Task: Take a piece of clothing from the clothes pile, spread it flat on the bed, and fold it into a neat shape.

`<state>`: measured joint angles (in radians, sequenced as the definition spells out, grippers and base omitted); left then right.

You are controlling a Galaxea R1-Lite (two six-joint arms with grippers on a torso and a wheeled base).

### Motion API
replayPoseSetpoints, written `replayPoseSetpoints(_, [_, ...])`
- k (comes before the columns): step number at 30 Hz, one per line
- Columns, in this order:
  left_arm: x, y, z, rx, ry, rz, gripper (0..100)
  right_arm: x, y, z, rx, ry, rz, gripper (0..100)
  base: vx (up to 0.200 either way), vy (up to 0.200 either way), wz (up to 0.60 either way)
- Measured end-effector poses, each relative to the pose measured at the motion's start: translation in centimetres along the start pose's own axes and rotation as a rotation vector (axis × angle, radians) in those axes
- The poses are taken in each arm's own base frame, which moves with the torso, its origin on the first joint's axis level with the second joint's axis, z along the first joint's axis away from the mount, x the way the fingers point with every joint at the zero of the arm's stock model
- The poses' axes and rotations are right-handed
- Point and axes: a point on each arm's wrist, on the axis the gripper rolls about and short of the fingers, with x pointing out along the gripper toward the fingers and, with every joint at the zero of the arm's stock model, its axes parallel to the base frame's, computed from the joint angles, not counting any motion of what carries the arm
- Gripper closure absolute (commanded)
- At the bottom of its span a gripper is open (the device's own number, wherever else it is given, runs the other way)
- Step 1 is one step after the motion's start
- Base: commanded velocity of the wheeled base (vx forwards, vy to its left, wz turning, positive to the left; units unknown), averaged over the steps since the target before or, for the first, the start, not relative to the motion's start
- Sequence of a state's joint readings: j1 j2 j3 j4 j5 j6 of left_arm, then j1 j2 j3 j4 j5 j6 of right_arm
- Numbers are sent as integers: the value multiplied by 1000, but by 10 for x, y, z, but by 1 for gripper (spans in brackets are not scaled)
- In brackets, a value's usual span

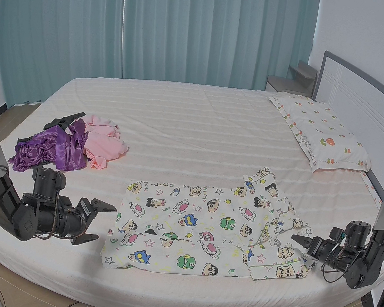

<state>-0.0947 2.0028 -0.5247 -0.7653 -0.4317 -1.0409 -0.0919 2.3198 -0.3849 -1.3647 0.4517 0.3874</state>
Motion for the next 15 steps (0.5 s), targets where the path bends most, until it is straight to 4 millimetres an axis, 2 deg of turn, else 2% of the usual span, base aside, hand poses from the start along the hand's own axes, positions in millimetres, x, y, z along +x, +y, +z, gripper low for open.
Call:
replayPoseSetpoints(5, [0, 2, -1, -2, 2, 1, 0, 10, -13, -2, -23, 98, -3, 0, 0, 0, 0])
replayPoseSetpoints(12, [1, 3, -2, -2, 3, 3, 0, 17, -11, 1, -42, 152, 100, 0, 0, 0, 0])
replayPoseSetpoints(13, [1, 3, -2, -2, 4, 3, 0, 17, -11, 1, -45, 153, 106, 100, 0, 0, 0])
replayPoseSetpoints(15, [1, 3, -2, -2, 5, 3, 0, 18, -10, 0, -47, 157, 111, 100, 0, 0, 0])
